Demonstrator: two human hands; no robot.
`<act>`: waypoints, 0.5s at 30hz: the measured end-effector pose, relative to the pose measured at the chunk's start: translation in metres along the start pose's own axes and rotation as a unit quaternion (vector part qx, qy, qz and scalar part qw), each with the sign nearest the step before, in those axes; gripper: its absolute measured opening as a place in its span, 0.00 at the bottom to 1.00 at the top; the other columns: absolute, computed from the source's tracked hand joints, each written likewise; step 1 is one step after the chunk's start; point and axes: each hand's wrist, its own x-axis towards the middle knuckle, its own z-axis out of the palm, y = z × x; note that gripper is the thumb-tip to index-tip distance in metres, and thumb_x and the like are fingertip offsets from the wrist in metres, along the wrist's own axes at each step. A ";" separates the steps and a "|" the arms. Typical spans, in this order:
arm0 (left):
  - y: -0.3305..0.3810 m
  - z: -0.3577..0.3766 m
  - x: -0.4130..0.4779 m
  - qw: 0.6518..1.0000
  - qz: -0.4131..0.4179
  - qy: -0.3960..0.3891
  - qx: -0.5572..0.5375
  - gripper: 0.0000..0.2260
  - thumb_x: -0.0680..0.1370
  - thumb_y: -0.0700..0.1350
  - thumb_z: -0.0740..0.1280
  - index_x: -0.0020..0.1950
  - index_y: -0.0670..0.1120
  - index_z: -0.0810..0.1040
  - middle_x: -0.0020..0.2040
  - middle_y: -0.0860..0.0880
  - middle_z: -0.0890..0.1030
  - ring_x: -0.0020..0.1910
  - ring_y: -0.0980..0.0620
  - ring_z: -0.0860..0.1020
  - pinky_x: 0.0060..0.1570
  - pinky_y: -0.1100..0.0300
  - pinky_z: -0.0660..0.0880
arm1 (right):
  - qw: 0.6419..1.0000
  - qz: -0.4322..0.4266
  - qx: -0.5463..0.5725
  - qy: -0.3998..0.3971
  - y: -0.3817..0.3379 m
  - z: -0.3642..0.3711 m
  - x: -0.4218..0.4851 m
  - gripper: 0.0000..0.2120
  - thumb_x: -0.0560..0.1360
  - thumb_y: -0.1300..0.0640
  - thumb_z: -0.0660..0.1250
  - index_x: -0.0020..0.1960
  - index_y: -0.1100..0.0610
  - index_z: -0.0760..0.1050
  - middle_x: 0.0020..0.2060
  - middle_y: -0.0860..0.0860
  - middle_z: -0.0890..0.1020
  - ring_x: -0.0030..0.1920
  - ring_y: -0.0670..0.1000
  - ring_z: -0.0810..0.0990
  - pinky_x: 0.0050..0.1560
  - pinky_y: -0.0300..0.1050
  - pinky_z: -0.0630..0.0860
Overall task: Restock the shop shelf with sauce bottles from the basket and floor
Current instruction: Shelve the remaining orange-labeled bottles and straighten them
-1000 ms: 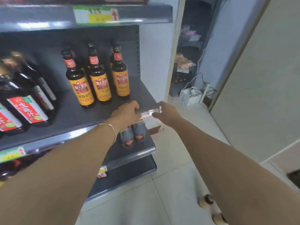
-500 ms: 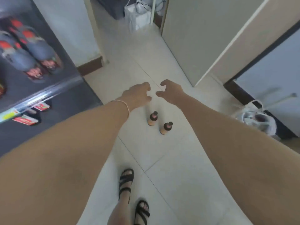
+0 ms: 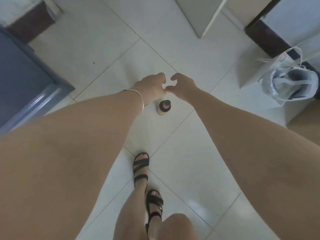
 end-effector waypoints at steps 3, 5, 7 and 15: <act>-0.009 0.025 0.029 0.999 -0.026 -0.016 -0.013 0.17 0.75 0.50 0.62 0.63 0.50 0.67 0.57 0.47 0.75 0.54 0.44 0.76 0.53 0.53 0.72 | 1.000 0.008 0.002 -0.013 0.024 0.015 0.032 0.23 0.74 0.53 0.65 0.68 0.54 0.66 0.53 0.50 0.71 0.47 0.51 0.71 0.41 0.39 0.67; -0.011 0.041 0.047 0.999 -0.041 -0.017 -0.007 0.17 0.75 0.49 0.63 0.63 0.50 0.67 0.58 0.47 0.75 0.56 0.45 0.75 0.52 0.54 0.70 | 1.000 0.015 0.003 -0.024 0.040 0.023 0.051 0.22 0.75 0.54 0.64 0.68 0.54 0.66 0.57 0.53 0.73 0.46 0.51 0.71 0.43 0.41 0.68; -0.013 0.056 0.066 0.999 -0.051 -0.019 -0.006 0.17 0.76 0.47 0.62 0.64 0.49 0.66 0.58 0.46 0.74 0.55 0.45 0.74 0.50 0.54 0.70 | 0.999 0.015 -0.009 -0.039 0.055 0.029 0.069 0.22 0.76 0.57 0.63 0.69 0.54 0.66 0.59 0.54 0.74 0.47 0.52 0.72 0.44 0.42 0.69; -0.020 0.133 0.146 0.995 -0.074 0.035 -0.051 0.16 0.76 0.38 0.56 0.62 0.48 0.69 0.57 0.44 0.73 0.52 0.45 0.74 0.46 0.53 0.71 | 0.988 -0.009 -0.105 -0.112 0.120 0.057 0.147 0.31 0.72 0.66 0.63 0.73 0.54 0.59 0.60 0.54 0.73 0.58 0.56 0.73 0.52 0.45 0.72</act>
